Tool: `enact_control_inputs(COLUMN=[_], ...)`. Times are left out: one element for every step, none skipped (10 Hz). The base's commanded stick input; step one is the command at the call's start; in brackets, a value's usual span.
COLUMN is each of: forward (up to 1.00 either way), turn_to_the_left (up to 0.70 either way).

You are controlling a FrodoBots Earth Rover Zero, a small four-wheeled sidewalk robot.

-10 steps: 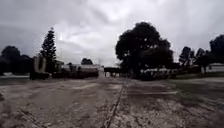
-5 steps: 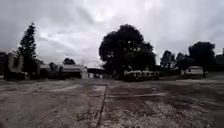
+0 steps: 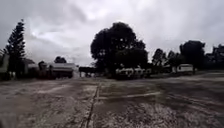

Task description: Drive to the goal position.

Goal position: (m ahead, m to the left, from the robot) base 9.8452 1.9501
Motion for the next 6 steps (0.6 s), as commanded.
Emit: enact_control_inputs(forward=[0.5,0.5,0.5,0.5,0.5,0.5], turn_to_the_left=[-0.5,-0.47,-0.08,0.0,0.0,0.0])
